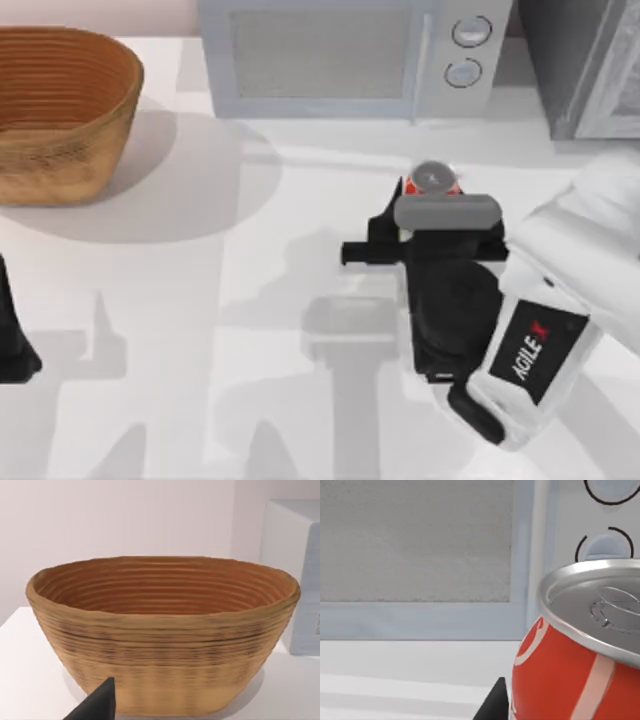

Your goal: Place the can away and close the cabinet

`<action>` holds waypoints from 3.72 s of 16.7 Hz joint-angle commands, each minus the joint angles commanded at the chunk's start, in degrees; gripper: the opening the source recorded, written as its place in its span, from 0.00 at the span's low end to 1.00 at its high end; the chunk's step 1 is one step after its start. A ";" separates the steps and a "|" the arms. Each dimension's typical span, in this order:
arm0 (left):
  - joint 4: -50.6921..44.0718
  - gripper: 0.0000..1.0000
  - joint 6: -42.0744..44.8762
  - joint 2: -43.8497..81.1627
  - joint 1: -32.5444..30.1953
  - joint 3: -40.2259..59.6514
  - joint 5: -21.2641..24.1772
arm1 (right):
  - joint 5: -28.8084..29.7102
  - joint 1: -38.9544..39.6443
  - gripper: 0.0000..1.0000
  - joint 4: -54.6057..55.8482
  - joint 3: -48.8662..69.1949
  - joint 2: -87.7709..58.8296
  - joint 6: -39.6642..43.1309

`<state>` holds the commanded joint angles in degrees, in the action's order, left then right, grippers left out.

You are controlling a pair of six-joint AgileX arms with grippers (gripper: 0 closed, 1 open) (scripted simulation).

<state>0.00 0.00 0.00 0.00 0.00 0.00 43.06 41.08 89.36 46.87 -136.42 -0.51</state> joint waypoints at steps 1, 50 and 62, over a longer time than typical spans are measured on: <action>0.00 1.00 0.00 0.00 0.00 0.00 0.00 | -0.02 0.01 0.00 -2.33 -0.15 2.46 -0.03; 0.00 1.00 0.00 0.00 0.00 0.00 0.00 | -43.06 -41.08 0.00 -89.36 -46.87 136.42 0.51; 0.00 1.00 0.00 0.00 0.00 0.00 0.00 | -40.38 -38.46 0.00 -94.96 -23.24 118.34 0.20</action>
<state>0.00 0.00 0.00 0.00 0.00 0.00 2.68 2.63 -5.60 23.63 -18.08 -0.31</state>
